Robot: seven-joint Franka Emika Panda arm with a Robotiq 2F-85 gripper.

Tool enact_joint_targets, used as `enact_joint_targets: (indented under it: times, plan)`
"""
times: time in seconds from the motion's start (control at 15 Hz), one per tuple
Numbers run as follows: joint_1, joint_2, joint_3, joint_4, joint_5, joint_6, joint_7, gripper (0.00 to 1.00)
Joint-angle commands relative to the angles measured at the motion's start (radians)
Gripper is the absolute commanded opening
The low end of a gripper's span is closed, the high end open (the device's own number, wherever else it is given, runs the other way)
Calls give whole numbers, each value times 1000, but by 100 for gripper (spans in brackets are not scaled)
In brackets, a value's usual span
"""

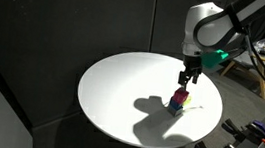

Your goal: Put the pink block on top of the stack on the left.

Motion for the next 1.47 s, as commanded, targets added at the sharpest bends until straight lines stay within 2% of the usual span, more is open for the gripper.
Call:
enact_joint_targets:
  times: [0.0,0.33,1.4]
  plan:
    - [-11,-69,2,-20,35,-75,20,100]
    - [-16,-121,-2,-35,52,-109,34,100]
    - [-33,-351,-12,-146,108,-47,15,100]
